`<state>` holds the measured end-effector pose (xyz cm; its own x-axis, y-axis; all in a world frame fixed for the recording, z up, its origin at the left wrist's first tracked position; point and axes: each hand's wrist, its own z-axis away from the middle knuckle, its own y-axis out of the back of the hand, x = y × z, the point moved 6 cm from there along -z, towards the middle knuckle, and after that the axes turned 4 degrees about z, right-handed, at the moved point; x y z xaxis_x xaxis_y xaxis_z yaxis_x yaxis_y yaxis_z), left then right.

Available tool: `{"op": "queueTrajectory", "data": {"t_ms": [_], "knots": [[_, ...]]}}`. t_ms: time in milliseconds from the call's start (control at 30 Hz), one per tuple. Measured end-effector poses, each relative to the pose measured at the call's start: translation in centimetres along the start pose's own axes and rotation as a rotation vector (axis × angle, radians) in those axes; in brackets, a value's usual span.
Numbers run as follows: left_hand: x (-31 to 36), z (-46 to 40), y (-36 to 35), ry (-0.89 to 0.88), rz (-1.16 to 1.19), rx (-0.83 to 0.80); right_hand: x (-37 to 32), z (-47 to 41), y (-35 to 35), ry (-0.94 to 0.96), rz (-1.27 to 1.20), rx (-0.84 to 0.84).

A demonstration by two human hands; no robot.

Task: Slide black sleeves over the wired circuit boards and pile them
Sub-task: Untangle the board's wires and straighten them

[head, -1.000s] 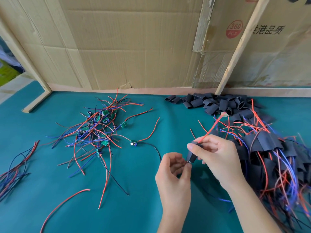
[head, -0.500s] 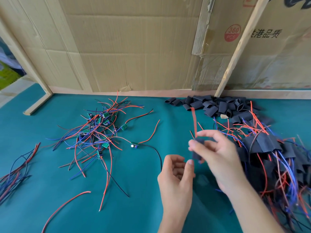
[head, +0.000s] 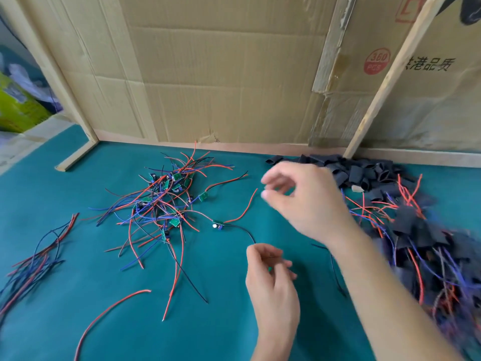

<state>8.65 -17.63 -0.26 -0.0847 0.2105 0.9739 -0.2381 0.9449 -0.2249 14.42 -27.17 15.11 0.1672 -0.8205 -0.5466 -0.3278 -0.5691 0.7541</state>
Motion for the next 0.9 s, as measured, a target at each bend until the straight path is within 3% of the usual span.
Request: {"op": "queueTrajectory", "data": {"t_ms": [67,133,233,333,433,600,667,733,800,900], "knots": [[-0.1,0.0,0.5,0.025,0.013,0.057,-1.7,-1.1,-7.6,0.019,0.062,-0.406],[-0.4,-0.1,0.6,0.064,0.047,0.067,-1.7,-1.7,-12.7,0.028,0.241,-0.619],[-0.5,-0.2,0.5,0.089,0.059,0.052,-1.0,-2.8,-14.9,0.059,0.397,-0.580],[-0.4,-0.4,0.4,0.084,0.097,0.039,0.5,-3.4,-13.6,-0.002,0.303,-0.544],[-0.6,-0.6,0.4,0.069,0.118,0.045,2.2,-3.3,-9.3,-0.085,0.004,-0.440],[-0.6,-0.6,0.5,0.051,0.114,0.032,5.6,-2.0,0.2,-0.315,-0.711,-0.037],[-0.6,-0.7,0.5,0.057,0.147,0.032,6.3,-0.6,1.9,-0.367,-0.841,0.012],[-0.3,-0.7,0.3,0.074,0.205,0.025,6.4,1.2,1.4,-0.408,-0.853,-0.060],[0.1,-0.6,-0.2,0.073,0.217,-0.027,5.9,3.6,-0.8,-0.421,-0.775,-0.244],[0.5,-0.4,-0.7,0.059,0.170,-0.122,5.4,6.0,-3.7,-0.281,-0.316,-0.541]]}}
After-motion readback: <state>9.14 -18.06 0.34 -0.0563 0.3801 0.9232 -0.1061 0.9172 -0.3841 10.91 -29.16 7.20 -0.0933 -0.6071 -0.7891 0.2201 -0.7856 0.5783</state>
